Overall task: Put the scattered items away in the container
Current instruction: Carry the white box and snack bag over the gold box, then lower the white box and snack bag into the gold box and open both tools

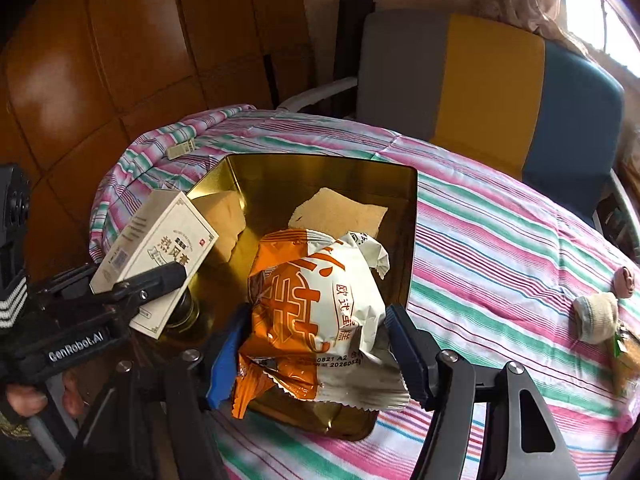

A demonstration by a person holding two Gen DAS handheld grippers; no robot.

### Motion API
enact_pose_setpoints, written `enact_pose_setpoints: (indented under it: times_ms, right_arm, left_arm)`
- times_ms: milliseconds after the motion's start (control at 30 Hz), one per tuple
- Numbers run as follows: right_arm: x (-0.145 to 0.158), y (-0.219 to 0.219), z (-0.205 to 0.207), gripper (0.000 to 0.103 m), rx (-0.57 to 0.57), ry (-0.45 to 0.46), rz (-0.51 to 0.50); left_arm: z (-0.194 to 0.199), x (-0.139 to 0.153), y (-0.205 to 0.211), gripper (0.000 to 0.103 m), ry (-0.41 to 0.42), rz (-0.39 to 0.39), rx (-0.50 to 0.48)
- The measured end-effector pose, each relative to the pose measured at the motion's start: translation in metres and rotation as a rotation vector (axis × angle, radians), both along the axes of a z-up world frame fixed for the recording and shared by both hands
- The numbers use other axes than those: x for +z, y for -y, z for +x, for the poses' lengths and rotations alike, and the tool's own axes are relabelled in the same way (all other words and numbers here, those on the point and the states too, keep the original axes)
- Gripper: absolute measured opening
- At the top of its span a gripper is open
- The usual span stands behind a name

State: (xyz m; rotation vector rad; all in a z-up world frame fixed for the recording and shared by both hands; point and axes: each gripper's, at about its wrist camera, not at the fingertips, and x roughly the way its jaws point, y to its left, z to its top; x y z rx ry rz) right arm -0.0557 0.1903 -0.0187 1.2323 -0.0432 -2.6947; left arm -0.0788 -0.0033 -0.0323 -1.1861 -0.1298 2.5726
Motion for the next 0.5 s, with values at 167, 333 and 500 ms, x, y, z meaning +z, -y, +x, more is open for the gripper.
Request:
enact_pose_setpoints:
  times_ms: [167, 333, 500]
  right_arm:
    - [-0.001, 0.006, -0.025, 0.067, 0.007, 0.009, 0.024]
    - [-0.006, 0.010, -0.037, 0.067, 0.008, 0.026, 0.036]
    - [-0.012, 0.007, -0.038, 0.070, 0.003, 0.049, 0.023]
  left_arm:
    - [-0.020, -0.010, -0.008, 0.053, 0.019, -0.025, -0.008]
    - [-0.036, -0.022, -0.012, 0.054, 0.053, -0.032, -0.004]
    - [-0.039, -0.028, -0.015, 0.054, 0.069, -0.038, -0.004]
